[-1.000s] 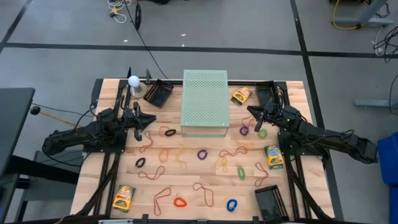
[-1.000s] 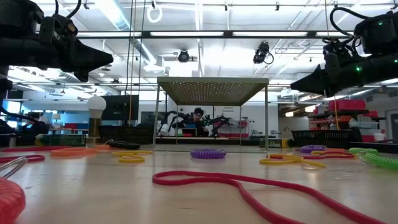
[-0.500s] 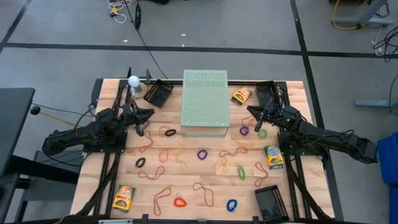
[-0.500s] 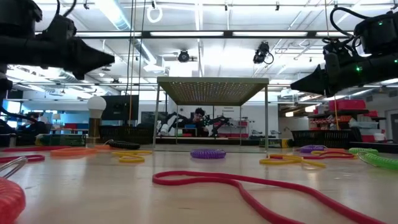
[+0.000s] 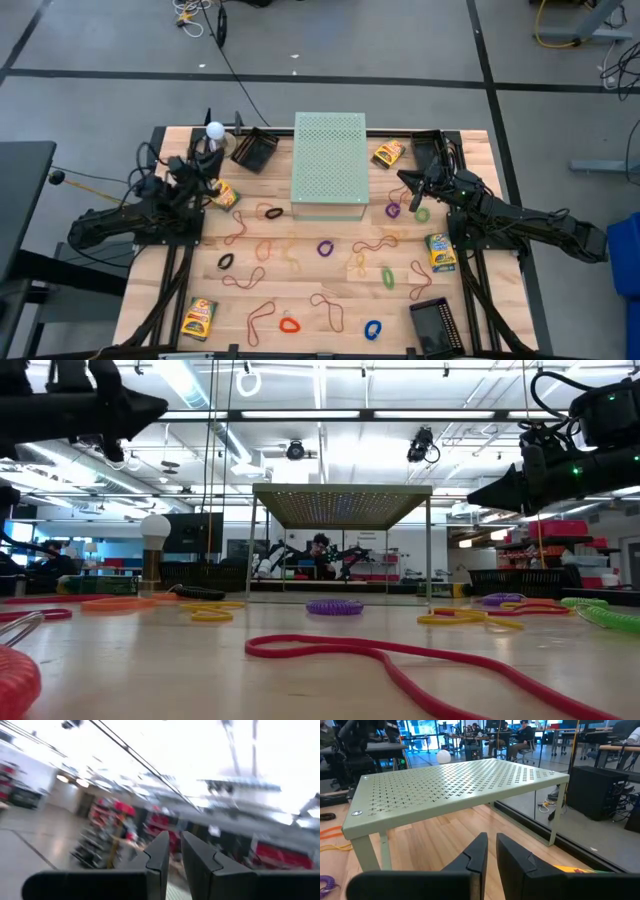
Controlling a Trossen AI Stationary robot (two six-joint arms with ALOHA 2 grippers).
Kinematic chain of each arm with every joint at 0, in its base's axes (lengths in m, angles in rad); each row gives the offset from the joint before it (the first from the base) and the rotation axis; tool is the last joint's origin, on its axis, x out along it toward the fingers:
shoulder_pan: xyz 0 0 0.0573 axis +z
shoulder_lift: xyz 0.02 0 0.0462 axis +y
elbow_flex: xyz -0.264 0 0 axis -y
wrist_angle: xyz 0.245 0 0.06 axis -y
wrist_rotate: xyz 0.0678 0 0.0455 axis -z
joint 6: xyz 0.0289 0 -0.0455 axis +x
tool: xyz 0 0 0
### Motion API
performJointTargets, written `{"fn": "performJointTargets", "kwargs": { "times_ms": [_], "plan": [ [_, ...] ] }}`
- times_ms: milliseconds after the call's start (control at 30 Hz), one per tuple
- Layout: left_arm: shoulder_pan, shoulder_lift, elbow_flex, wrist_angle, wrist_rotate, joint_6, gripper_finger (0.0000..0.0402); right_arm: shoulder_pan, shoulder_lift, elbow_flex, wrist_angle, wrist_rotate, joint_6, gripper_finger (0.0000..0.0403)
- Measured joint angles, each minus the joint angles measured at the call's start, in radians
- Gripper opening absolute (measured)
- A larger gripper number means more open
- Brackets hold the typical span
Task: Pick & Place Office Desk Supplies
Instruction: Put the top left black bin on the shelf
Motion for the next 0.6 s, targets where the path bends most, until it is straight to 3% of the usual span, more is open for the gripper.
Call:
{"fn": "performJointTargets", "kwargs": {
  "times_ms": [167, 333, 467, 600],
  "plan": [
    [0.001, 0.000, 0.000, 0.102, -0.129, 0.035, 0.0058, 0.000, 0.000, 0.000, 0.000, 0.000, -0.011, 0.0048],
    [0.001, 0.000, 0.000, 0.122, -0.155, 0.038, 0.0058, 0.000, 0.000, 0.000, 0.000, 0.000, -0.134, 0.0048],
    [0.001, 0.000, 0.000, 0.146, -0.167, -0.060, 0.0058, 0.000, 0.000, 0.000, 0.002, 0.002, -0.140, 0.0048],
    [0.002, 0.012, 0.012, 0.152, -0.251, -0.101, 0.0058, 0.000, 0.000, 0.000, 0.040, 0.013, -0.103, 0.0048]
  ]
}}
